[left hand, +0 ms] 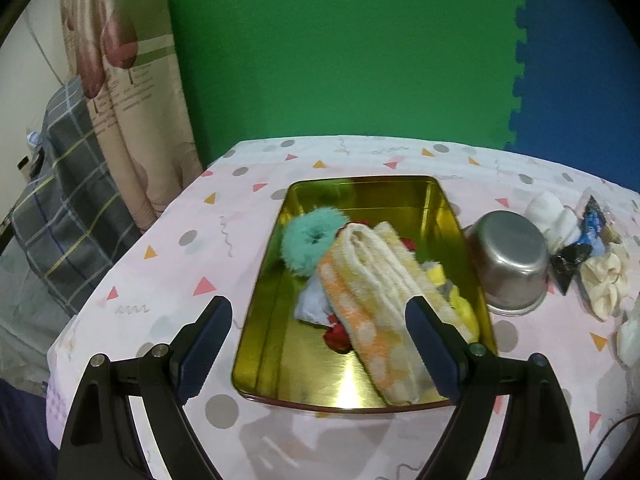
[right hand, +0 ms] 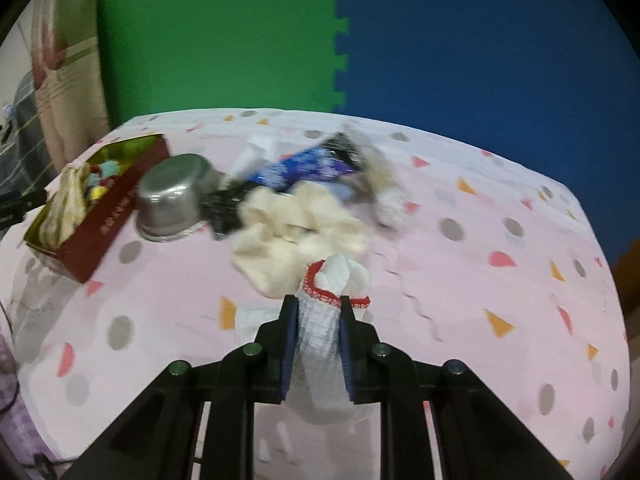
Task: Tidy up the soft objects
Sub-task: 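Grasp the white sock with the right tool while the left tool moves toward the cream scrunchie, then grasp the cream scrunchie with the left tool and lift it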
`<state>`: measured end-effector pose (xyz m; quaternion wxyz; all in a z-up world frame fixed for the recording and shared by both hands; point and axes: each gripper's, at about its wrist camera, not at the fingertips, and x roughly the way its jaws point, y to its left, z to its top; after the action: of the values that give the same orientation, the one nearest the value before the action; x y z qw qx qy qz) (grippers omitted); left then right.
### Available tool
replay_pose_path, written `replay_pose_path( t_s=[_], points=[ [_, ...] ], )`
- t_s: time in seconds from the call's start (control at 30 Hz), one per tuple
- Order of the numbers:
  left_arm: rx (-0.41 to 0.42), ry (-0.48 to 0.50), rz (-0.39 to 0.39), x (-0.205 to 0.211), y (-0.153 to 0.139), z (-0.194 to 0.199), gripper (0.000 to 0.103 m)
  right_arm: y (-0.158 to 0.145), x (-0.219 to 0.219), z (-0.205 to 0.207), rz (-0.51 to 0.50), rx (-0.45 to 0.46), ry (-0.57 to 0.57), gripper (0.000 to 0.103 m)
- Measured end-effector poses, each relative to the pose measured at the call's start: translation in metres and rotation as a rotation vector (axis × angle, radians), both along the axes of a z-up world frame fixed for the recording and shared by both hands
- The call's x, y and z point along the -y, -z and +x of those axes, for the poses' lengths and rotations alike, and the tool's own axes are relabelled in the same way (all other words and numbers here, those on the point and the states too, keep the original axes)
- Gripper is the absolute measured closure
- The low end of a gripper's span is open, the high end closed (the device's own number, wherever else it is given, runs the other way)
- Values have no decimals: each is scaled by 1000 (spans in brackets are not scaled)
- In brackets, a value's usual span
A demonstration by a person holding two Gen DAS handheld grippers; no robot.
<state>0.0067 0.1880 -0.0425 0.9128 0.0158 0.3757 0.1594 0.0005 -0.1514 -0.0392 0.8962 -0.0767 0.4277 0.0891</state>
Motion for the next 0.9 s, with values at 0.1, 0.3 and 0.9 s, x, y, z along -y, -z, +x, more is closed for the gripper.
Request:
replay_pose_path(
  t_s=[0.1,0.3,0.9],
  points=[
    [3,28,-3,11,-3,-2,16,3,21,2,-27,5,45,84],
    [-8,137,-38,48,-7,1,16,10,60,20,-56,26,140,84],
    [-91,526,-122,198,13,62,16,29,91,36,51,53,174,85]
  ],
)
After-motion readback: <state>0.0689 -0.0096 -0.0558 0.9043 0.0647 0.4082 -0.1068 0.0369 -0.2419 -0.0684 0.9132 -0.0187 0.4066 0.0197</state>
